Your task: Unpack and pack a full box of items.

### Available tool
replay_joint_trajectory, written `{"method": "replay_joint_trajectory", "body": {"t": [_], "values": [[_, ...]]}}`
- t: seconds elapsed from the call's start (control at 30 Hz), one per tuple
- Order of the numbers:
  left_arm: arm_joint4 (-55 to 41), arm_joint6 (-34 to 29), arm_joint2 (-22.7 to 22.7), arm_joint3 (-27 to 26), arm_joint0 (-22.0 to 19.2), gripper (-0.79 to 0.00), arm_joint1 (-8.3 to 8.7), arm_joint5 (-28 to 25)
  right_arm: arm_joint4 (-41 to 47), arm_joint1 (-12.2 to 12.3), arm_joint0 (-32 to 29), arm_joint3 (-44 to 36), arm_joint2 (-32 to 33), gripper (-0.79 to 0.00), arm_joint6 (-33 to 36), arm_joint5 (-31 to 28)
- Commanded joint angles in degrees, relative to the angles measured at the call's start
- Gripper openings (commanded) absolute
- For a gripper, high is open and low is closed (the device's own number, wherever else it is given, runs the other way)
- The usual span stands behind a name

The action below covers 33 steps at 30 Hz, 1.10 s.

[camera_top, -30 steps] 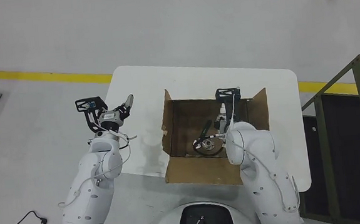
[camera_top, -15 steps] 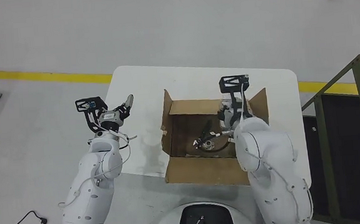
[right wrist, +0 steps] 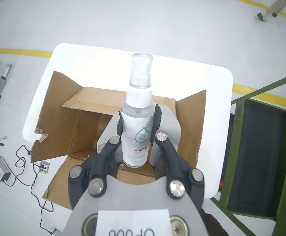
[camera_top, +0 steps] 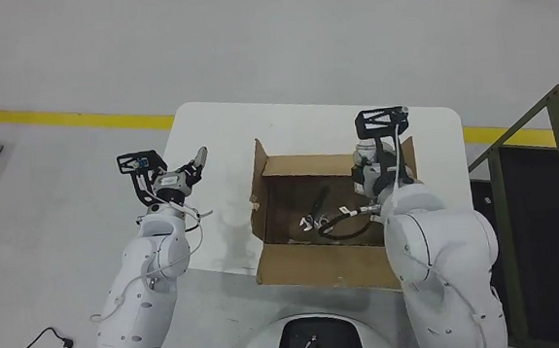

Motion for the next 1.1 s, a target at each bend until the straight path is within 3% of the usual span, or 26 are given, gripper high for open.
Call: {"method": "replay_joint_trajectory", "body": {"t": [0.0, 0.17, 0.43, 1.07], "values": [[0.0, 0.0, 0.0, 0.0, 0.0, 0.000, 0.00, 0.0, 0.0, 0.0, 0.0, 0.0, 0.0, -0.785, 0.0, 0.0], [0.0, 0.0, 0.0, 0.0, 0.0, 0.000, 0.00, 0.0, 0.6, 0.1, -1.6, -1.7, 0.9, -0.785, -2.3, -0.9], [0.0, 0.0, 0.0, 0.0, 0.0, 0.000, 0.00, 0.0, -0.3, 0.5, -4.3, -10.3, 5.2, -0.785, 2.9, -3.6], [0.0, 0.0, 0.0, 0.0, 0.0, 0.000, 0.00, 0.0, -0.6, 2.1, -6.7, -10.3, 22.9, -0.785, 9.3, -13.5]]}}
